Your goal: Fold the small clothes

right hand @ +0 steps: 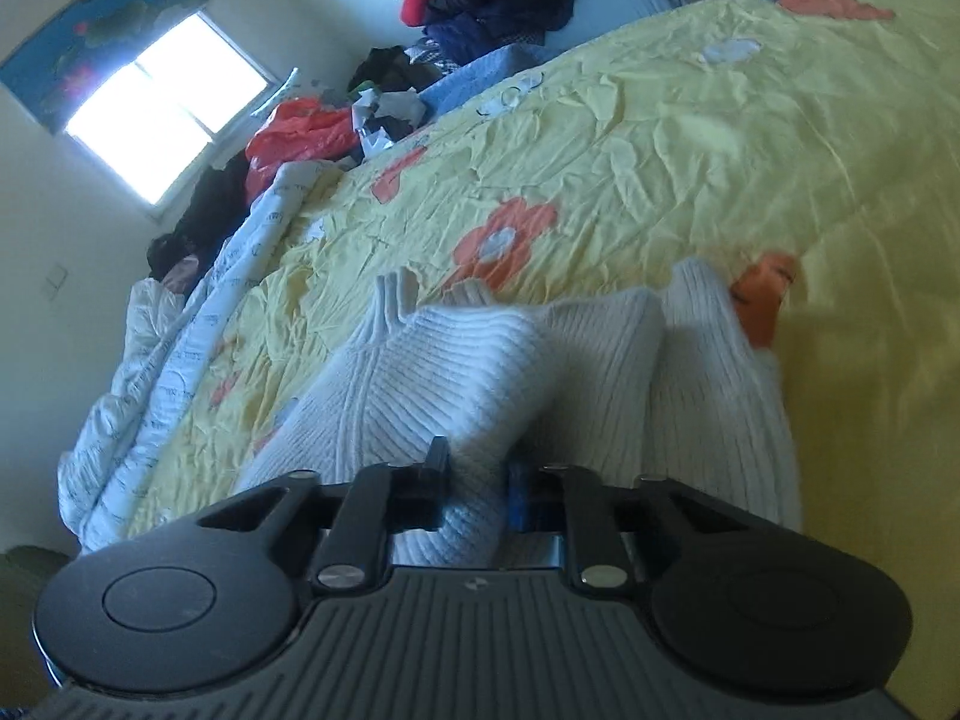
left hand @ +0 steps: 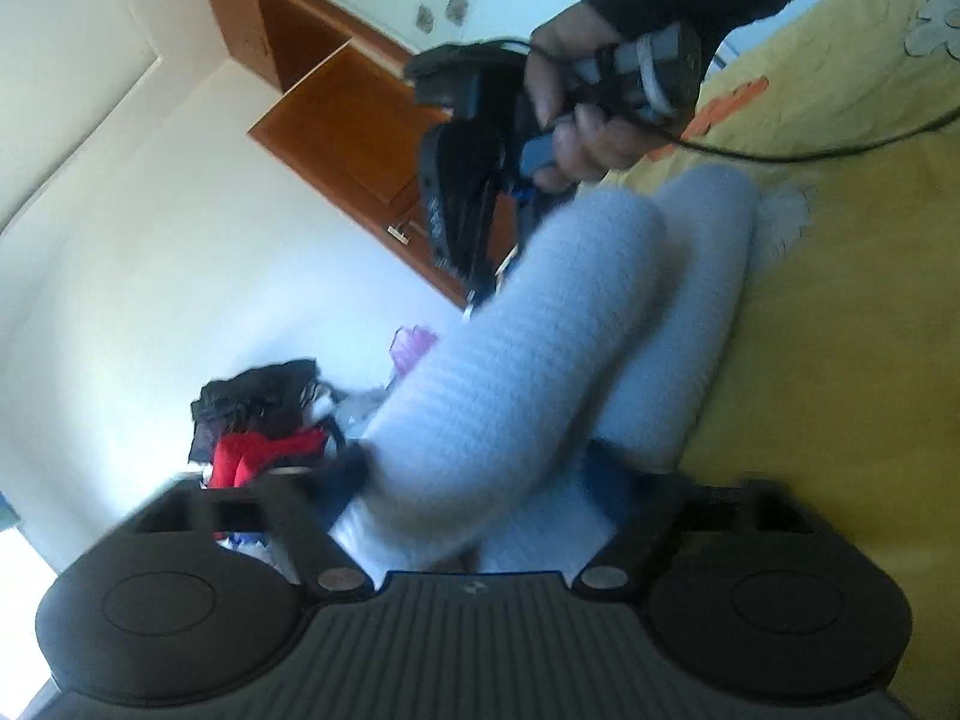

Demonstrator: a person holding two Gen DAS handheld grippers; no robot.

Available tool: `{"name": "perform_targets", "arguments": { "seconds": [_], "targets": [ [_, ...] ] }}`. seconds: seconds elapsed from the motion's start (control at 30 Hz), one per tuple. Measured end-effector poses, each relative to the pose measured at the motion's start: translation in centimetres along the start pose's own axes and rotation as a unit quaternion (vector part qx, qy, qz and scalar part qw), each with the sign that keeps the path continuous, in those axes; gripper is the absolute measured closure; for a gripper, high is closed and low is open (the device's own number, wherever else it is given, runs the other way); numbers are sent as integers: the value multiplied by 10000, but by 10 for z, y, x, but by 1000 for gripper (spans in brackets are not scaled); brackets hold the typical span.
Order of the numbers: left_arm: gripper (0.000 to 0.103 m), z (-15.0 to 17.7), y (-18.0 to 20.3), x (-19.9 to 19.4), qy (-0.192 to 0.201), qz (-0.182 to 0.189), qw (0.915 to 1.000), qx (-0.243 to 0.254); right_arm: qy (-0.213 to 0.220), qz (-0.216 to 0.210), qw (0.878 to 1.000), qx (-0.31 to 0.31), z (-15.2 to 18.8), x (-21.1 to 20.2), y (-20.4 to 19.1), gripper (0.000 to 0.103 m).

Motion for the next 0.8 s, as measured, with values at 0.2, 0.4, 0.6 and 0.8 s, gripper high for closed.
{"name": "perform_targets", "arguments": {
  "seconds": [0.2,0.4,0.6,0.8],
  "targets": [
    [77,-51,-1,16,226,162,9994,-185,697,-5,9921,-1042,-35,-52,-31,87],
    [84,-60,43,43,333,217,9985,371,121,911,9950,-392,-22,-30,54,87],
    [80,-50,39,37,451,54,9974,552,717,320,9949,627,-5,-42,62,42],
    [78,-50,36,34,338,-25,9987,384,881,-253,9910,974,28,-85,39,32]
  ]
}}
Point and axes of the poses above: each gripper's, at about its wrist camera, not at the fingertips, and x roughly the way its jaws point, y to its right, z to its underside, the point moved 5 cm from there along x, roughly the way its jaws point
